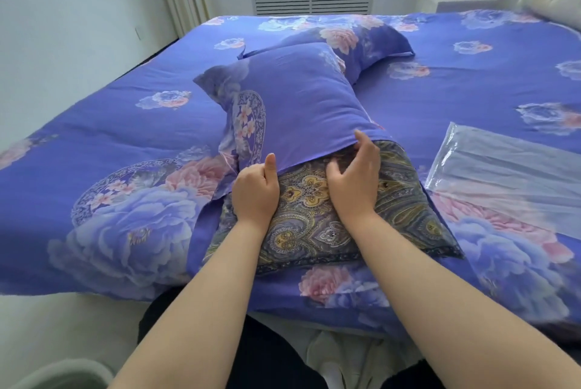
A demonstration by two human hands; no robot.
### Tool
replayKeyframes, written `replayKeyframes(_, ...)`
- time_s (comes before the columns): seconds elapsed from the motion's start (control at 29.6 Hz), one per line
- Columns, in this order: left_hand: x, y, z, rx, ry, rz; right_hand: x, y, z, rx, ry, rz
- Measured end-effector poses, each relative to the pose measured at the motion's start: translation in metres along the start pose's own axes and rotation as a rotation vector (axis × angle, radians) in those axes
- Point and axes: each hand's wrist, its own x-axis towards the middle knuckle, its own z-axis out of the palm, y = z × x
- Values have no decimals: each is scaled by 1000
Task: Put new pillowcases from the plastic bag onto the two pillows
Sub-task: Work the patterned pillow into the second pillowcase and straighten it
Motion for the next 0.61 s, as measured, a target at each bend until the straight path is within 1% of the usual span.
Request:
replayKeyframes(0.03, -2, -1, 2, -12, 17, -20, 10, -1, -1, -163, -1, -43)
replayKeyframes(0.07, -3, -3, 3, -18, 31, -31, 20, -2, -2, -273, 19, -79)
replayKeyframes(0.1, -5, -6, 4, -21, 41, -33, 31, 0, -6, -313, 75, -89)
replayKeyframes(0.17, -8, -10, 6, -13, 56, -15, 51, 5, -17, -290, 226, -7)
replayKeyframes(0.2, -10, -11, 7, -6, 64, 4, 62, 9, -23, -276, 241, 43)
replayKeyframes(0.24, -10, -13, 8, -2, 71, 21, 72, 11, -26, -261, 172, 52)
replayKeyframes(0.27, -11, -15, 8, -4, 78, 26, 79, 12, -26, -248, 35, 11)
replayKeyframes(0.3, -11, -16, 8, -11, 81, 15, 79, 10, -24, -227, -112, -56)
replayKeyframes(0.34, -11, -18, 9, -22, 82, -9, 74, 7, -23, -197, -209, -128)
replayKeyframes(0.37, -11, -19, 9, -36, 79, -36, 65, 7, -21, -158, -241, -179)
replayKeyframes(0.44, -11, -20, 11, -61, 68, -65, 45, 13, -20, -99, -241, -207)
replayKeyframes(0.51, -10, -17, 11, -64, 70, -56, 36, 20, -19, -117, -220, -217)
replayKeyframes(0.61, -11, -15, 9, -55, 59, -72, 48, 20, -21, -127, -74, -151)
